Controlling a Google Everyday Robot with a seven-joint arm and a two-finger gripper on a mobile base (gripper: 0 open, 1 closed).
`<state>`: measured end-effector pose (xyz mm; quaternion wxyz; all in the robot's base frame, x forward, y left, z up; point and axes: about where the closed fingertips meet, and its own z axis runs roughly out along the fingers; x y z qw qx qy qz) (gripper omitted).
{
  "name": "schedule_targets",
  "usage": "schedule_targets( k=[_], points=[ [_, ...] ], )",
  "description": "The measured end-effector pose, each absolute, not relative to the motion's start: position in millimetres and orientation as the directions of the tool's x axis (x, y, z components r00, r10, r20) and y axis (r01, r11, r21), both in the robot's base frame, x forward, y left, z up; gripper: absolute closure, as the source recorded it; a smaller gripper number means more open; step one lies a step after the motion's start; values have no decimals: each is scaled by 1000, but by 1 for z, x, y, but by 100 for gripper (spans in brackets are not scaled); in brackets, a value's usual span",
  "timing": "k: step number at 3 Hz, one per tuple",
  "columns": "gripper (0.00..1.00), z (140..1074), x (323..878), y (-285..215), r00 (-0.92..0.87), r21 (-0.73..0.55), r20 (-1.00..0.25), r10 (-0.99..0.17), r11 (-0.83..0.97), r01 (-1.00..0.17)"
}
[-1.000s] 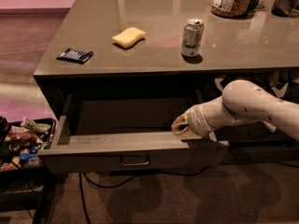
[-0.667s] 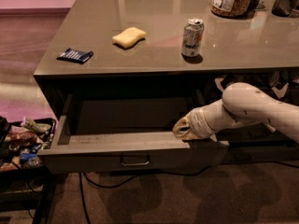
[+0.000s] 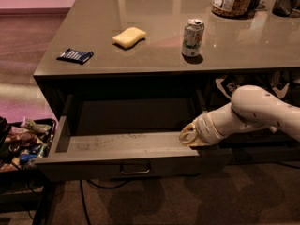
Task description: Open top drawer
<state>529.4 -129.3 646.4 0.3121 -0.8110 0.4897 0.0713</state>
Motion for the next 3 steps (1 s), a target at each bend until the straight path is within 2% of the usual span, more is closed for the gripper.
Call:
schedule_targets(
  k=[3],
  points=[
    [100,693,419,-163,496,-315,-520,-695,-384,-868]
  ],
)
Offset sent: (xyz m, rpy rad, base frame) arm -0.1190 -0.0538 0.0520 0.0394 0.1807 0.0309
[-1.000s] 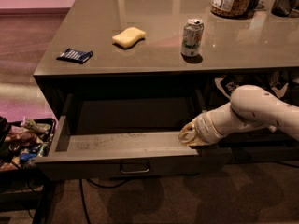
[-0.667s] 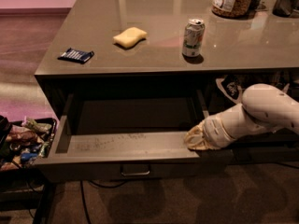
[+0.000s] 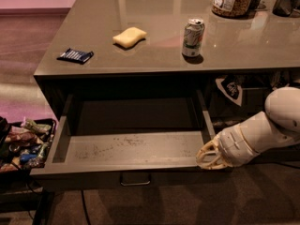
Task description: Open top drawer
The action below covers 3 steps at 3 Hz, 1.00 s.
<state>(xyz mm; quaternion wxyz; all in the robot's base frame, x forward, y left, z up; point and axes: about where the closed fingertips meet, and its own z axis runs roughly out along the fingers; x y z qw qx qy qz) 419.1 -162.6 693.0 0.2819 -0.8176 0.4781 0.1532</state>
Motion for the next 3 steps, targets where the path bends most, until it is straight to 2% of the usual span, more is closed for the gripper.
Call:
schedule_targets(
  k=[2,3],
  points=[
    [100,698,430,-159,519,-362,-489,-701,-378,-852],
    [100,691,467,-154,545,-405,-414,-729,-389,-827]
  ],
)
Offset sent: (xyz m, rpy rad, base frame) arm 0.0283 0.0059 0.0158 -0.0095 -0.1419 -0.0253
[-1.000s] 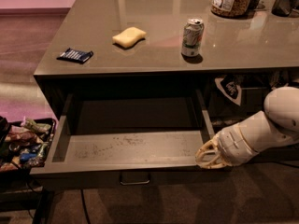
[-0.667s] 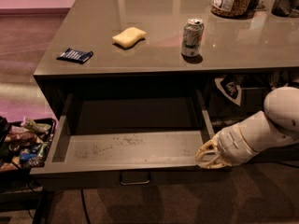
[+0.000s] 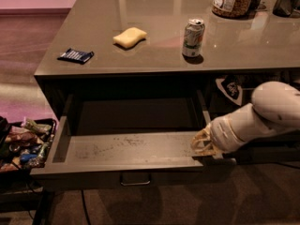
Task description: Open top drawer
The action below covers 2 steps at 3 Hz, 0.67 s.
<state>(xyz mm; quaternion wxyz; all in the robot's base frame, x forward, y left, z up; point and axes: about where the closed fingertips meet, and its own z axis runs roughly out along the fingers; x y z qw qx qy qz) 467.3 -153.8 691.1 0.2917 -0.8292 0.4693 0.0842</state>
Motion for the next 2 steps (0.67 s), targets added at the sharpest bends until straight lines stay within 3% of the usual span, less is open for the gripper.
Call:
schedule_targets(
  k=[2],
  points=[
    [100,635,486,-162,497,-244,-371,-784,-434,-867]
  ],
)
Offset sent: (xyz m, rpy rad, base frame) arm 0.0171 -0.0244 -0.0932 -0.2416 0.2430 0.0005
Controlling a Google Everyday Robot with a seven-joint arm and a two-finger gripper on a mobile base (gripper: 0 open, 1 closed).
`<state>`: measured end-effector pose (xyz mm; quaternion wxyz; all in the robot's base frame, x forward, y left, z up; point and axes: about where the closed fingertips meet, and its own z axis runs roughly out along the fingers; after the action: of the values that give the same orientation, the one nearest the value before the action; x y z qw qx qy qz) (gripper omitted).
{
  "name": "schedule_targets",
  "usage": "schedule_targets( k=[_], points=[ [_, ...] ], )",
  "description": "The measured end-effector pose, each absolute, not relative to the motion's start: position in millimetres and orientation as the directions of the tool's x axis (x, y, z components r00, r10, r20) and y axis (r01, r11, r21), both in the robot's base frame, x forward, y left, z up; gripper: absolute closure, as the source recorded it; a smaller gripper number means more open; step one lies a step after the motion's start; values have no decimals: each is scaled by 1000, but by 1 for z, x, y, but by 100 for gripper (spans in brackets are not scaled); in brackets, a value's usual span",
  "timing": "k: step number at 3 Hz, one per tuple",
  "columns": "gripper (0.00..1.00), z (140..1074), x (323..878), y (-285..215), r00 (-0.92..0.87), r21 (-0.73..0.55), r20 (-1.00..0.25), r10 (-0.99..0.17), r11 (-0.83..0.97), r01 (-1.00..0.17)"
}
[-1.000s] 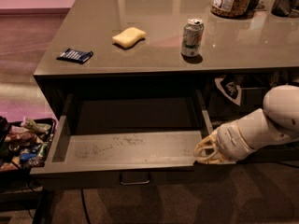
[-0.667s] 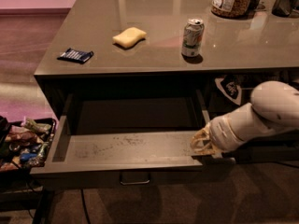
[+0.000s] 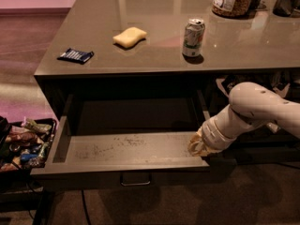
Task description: Open top drawer
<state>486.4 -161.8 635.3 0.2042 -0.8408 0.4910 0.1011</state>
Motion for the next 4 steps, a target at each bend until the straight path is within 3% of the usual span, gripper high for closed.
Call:
schedule_targets(
  k=[2,4],
  points=[
    [100,625,467,-175,470,-133,-373,-800,-455,-881],
    [100,629,458,-180,453,-104,-363,-814,-448,-888]
  ],
)
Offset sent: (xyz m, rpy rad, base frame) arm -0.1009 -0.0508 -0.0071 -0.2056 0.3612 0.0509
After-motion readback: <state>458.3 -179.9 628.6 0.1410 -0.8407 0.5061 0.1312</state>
